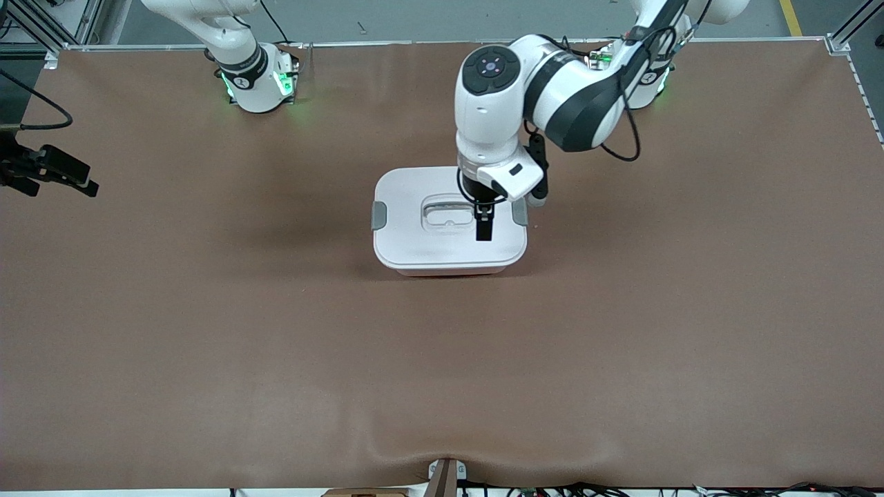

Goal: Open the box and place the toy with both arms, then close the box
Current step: 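Open the left gripper and lift it off the lid handle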

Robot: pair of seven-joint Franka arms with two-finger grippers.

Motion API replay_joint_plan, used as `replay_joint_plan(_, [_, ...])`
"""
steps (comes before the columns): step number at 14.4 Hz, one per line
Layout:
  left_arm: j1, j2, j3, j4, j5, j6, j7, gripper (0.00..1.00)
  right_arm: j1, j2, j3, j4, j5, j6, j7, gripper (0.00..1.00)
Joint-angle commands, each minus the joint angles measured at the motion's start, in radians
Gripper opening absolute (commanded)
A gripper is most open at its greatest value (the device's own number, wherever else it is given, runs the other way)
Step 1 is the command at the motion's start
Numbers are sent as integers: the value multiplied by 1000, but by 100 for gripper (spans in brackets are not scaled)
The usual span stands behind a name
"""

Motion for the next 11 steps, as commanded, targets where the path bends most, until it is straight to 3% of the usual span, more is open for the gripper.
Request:
replay_joint_plan(1, [50,-52,-7,-5,3,-59,117,100,-8,4,7,9,10,-6,-5,100])
replay_joint_plan(11, [229,-116,-9,37,-40,-162,524,100,-8,2,7,9,10,-7,-5,100])
